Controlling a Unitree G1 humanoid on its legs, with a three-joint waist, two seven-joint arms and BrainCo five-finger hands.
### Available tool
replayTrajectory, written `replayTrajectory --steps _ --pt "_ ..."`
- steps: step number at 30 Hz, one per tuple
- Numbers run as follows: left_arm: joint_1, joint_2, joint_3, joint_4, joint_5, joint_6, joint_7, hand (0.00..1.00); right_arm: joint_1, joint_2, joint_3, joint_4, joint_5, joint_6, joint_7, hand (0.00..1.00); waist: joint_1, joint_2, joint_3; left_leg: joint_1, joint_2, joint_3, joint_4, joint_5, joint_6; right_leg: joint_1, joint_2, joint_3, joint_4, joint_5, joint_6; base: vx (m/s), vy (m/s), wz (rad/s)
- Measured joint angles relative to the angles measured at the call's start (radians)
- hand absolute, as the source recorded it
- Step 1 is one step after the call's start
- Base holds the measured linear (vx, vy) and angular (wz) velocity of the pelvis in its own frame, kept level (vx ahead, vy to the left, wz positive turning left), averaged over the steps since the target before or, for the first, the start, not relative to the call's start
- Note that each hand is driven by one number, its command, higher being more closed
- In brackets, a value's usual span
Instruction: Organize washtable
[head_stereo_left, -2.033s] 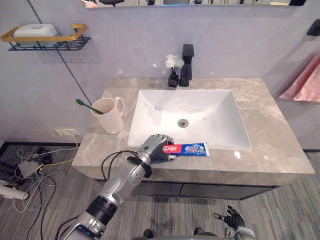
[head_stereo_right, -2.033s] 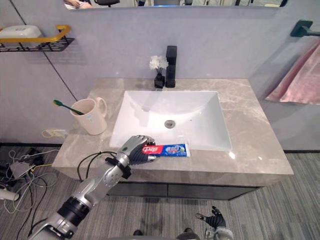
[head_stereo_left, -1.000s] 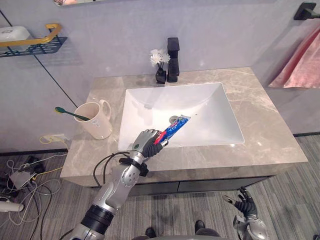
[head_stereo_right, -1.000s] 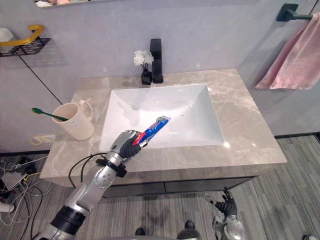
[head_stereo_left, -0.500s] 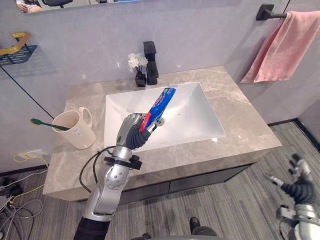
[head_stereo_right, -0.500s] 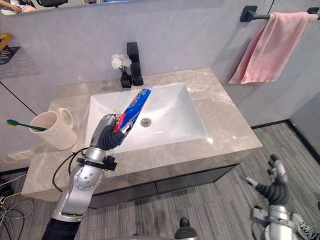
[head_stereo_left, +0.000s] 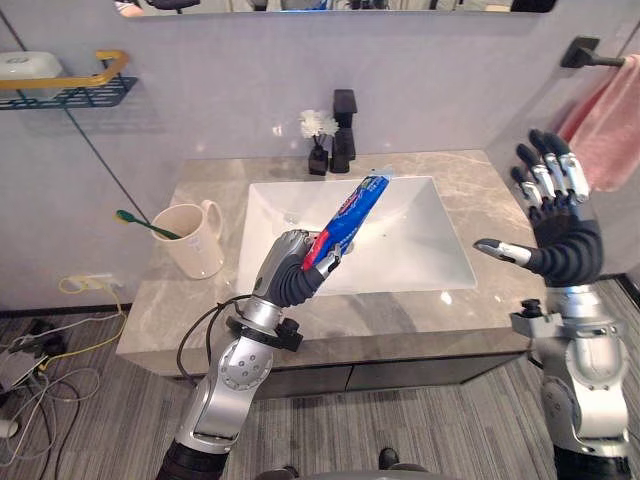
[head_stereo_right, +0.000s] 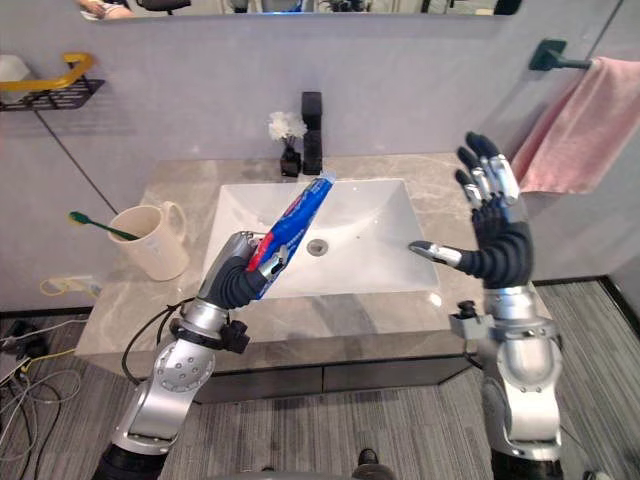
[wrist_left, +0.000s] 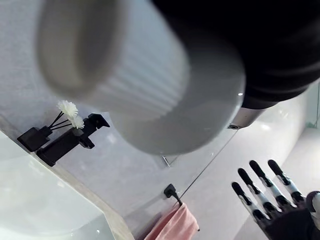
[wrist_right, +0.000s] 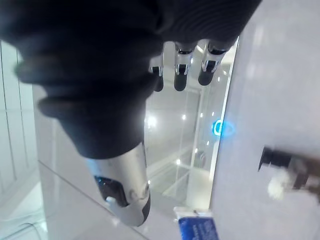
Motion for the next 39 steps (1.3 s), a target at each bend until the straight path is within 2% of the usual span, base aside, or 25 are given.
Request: replayTrajectory --steps 4,13,17,26,27,39 --pt "-0.052 -0.006 -0.052 0.003 -0.001 0.0 0.021 1.0 -0.047 0.055 0.104 0.068 0.073 0.018 -0.002 0.0 0.004 0.001 -0.003 -0.015 -0.018 -0.024 -0.004 0.012 0.015 0.004 -0.017 -0.034 0.0 0.0 0.0 -0.01 0.015 0.23" --pt "-0.074 -0.01 -0.092 0.049 -0.004 0.003 0.05 1.0 -0.068 0.11 0.185 0.122 0.188 0.037 -0.003 0.0 0.003 -0.01 -0.012 -0.013 -0.034 -0.044 -0.049 0.053 0.018 0.0 -0.028 -0.061 0.002 0.0 0.0 -0.05 -0.013 0.08" --pt "-0.078 -0.02 -0.122 0.051 -0.004 0.003 0.064 1.0 -0.087 0.137 0.245 0.149 0.227 0.042 -0.001 0.0 0.002 -0.01 -0.013 -0.002 -0.036 -0.049 -0.101 0.089 0.015 -0.019 -0.026 -0.067 0.003 0.001 -0.002 -0.08 -0.031 0.03" --pt "-0.121 -0.05 -0.165 0.109 -0.004 0.004 0.065 1.0 -0.114 0.16 0.311 0.18 0.268 0.053 0.018 0.0 0.003 -0.026 -0.025 0.003 -0.035 -0.048 -0.113 0.097 0.014 -0.018 -0.024 -0.067 0.001 0.002 -0.004 -0.02 -0.008 0.0" --pt "-0.121 -0.05 -0.177 0.117 -0.005 0.004 0.066 1.0 -0.116 0.164 0.317 0.181 0.276 0.054 0.017 1.0 0.003 -0.026 -0.026 0.003 -0.035 -0.048 -0.114 0.097 0.014 -0.018 -0.024 -0.067 0.001 0.002 -0.004 0.0 0.0 0.0" --pt "-0.136 -0.075 -0.215 0.168 -0.033 0.01 0.071 1.0 -0.128 0.185 0.333 0.212 0.324 0.055 0.014 1.0 0.001 -0.034 -0.031 0.006 -0.036 -0.05 -0.129 0.108 0.014 -0.016 -0.024 -0.069 0.001 0.006 -0.006 -0.01 -0.006 0.0"
